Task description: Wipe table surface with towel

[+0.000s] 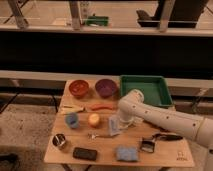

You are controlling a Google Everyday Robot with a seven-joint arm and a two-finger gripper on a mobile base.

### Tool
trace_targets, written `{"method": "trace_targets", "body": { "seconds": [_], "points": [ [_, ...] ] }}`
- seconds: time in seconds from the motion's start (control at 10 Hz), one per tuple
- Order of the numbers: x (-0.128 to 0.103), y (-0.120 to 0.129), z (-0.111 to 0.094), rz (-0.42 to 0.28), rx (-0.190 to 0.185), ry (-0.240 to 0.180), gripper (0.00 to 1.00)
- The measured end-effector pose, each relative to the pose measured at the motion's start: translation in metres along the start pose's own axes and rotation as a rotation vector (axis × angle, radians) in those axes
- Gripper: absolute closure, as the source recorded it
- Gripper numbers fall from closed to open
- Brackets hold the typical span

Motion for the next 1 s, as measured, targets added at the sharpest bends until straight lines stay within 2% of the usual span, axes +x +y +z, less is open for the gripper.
{"method": "trace_targets", "body": {
  "seconds": [0.6, 0.7, 1.0],
  "points": [
    [-0.012, 0.006, -0.025, -0.022, 0.049, -0.023, 0.99],
    [-0.015, 0.005, -0.027, -0.029, 0.052, -0.025, 0.95],
    [-0.028, 0.001, -0.027, -0.064, 0.044, -0.008, 0.65]
  ]
}}
